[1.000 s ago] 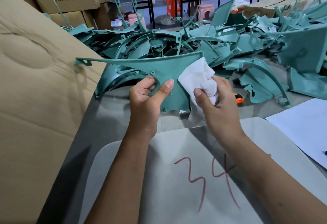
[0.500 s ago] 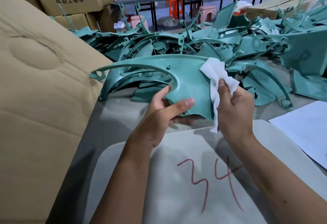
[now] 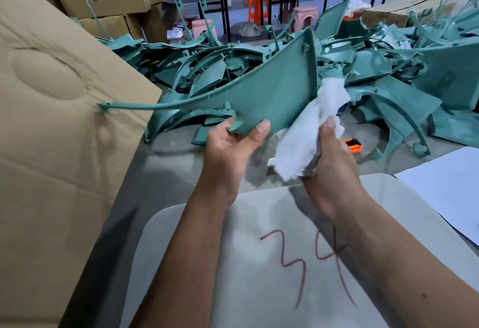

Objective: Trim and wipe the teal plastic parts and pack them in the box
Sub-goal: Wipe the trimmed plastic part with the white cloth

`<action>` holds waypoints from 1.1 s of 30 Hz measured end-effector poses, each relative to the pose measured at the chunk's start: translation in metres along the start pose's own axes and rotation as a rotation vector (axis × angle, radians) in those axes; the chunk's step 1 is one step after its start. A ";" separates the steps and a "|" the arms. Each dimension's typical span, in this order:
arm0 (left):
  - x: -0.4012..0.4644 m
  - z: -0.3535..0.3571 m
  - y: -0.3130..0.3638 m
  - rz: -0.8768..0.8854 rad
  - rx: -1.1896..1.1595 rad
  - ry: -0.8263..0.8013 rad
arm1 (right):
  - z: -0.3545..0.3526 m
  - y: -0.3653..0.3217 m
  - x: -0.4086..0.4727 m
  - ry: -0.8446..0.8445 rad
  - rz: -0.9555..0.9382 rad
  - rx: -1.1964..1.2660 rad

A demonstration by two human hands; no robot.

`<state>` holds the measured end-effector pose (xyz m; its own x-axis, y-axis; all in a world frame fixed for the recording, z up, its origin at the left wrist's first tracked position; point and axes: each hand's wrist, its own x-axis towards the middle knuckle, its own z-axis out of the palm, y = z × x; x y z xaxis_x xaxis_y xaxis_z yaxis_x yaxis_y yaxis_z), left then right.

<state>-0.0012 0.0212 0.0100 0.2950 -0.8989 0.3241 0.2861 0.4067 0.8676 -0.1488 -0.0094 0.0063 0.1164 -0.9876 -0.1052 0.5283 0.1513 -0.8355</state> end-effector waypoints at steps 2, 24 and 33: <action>-0.002 0.007 -0.001 -0.042 -0.021 -0.045 | 0.002 0.005 -0.003 -0.106 -0.024 0.028; -0.010 0.041 -0.020 -0.107 -0.205 0.189 | -0.006 0.013 0.003 0.032 -0.359 -0.150; -0.006 0.036 -0.024 -0.189 -0.228 0.220 | -0.007 0.004 -0.002 -0.202 -0.392 -0.378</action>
<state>-0.0426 0.0109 0.0007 0.3993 -0.9151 0.0562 0.5426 0.2853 0.7900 -0.1524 -0.0068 -0.0005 0.1504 -0.9338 0.3248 0.2317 -0.2860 -0.9298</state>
